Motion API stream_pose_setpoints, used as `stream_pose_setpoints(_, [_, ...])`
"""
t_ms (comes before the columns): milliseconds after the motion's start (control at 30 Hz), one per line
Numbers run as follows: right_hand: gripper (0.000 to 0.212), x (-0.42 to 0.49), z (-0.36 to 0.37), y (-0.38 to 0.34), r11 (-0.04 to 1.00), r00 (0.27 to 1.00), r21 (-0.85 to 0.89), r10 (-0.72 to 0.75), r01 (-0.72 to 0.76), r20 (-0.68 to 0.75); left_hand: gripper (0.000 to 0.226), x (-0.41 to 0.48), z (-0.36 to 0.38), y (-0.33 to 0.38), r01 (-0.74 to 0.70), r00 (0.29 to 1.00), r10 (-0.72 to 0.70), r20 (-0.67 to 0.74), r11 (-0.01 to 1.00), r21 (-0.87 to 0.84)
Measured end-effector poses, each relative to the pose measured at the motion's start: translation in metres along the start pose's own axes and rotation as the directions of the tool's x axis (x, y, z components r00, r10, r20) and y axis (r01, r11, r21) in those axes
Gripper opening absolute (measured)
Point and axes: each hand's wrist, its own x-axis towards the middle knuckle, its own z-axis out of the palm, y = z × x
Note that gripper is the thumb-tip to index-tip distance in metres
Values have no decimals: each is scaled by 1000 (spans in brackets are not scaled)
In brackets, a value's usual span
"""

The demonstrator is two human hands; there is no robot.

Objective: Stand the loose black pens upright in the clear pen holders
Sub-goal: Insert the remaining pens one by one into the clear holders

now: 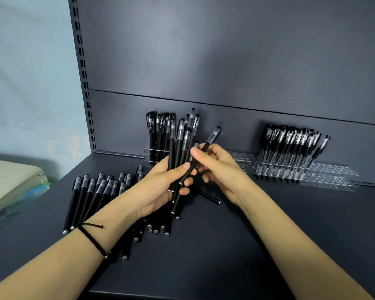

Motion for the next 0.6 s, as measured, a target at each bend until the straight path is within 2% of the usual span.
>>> stream_pose_setpoints(167, [59, 2, -2, -10, 973, 996, 213, -82, 84, -20, 25, -1, 4, -4, 47, 984, -62, 165, 994, 96])
stream_pose_setpoints(300, [55, 1, -3, -20, 930, 996, 358, -79, 87, -38, 24, 1, 9, -7, 54, 964, -90, 249, 988, 145])
stream_pose_setpoints(400, [54, -1, -4, -21, 952, 983, 244, -176, 183, -50, 27, 2, 16, -10, 29, 955, -84, 285, 981, 192])
stream_pose_setpoints(500, [42, -5, -6, -22, 943, 951, 128, -299, 307, -73, 23, 3, 27, -8, -33, 954, -50, 296, 962, 271])
stream_pose_setpoints(600, [41, -5, -7, -26, 911, 908, 28, -408, 412, -99, 8, 9, 38, -3, -75, 964, -24, 265, 932, 356])
